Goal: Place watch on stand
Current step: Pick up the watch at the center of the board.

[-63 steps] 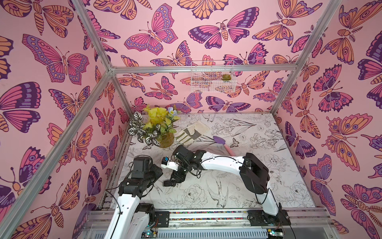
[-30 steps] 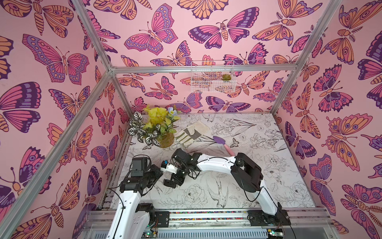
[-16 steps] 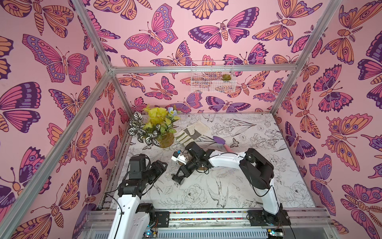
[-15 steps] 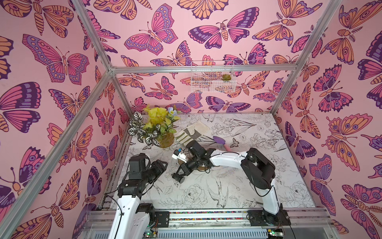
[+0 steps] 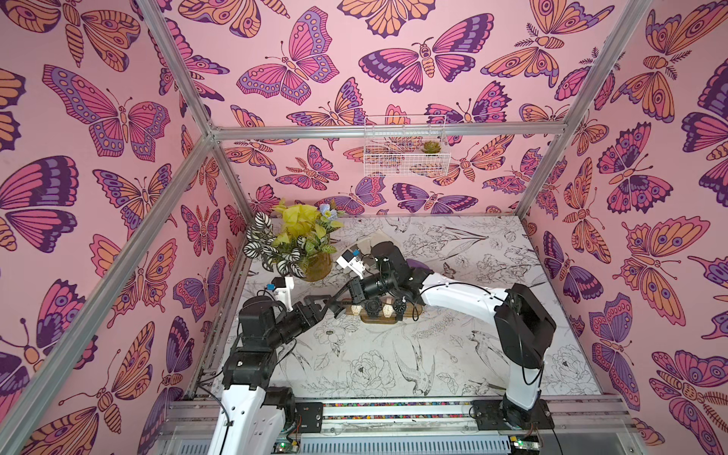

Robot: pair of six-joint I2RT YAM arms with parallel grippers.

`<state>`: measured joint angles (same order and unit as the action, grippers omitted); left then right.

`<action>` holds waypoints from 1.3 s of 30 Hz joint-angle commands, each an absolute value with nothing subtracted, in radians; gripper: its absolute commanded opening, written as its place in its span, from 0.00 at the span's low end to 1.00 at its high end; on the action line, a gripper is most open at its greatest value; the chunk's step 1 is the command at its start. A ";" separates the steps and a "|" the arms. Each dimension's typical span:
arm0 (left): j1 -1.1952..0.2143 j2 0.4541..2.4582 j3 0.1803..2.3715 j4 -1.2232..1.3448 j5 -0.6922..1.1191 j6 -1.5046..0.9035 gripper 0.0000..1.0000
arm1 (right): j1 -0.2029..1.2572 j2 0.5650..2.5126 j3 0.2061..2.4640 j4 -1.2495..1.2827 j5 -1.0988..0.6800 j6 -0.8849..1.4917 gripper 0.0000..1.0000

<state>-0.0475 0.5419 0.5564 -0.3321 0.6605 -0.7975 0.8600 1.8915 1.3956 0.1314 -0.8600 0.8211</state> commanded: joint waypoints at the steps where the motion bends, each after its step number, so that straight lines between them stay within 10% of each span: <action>1: -0.092 0.531 0.567 -0.248 0.686 -0.792 0.73 | 0.843 1.846 1.415 0.148 -0.812 0.937 0.00; 10: -0.147 0.561 0.575 -0.180 0.682 -0.802 0.43 | 0.802 1.836 1.348 0.368 -0.845 1.214 0.00; 39: -0.170 0.688 0.615 0.001 0.635 -0.874 0.38 | 0.780 1.801 1.269 0.587 -0.898 1.416 0.00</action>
<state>-0.1631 0.6830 0.5922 -0.0456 0.6361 -0.8658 0.7856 1.8004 1.2640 0.5121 -0.8772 1.3830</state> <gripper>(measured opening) 0.381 0.045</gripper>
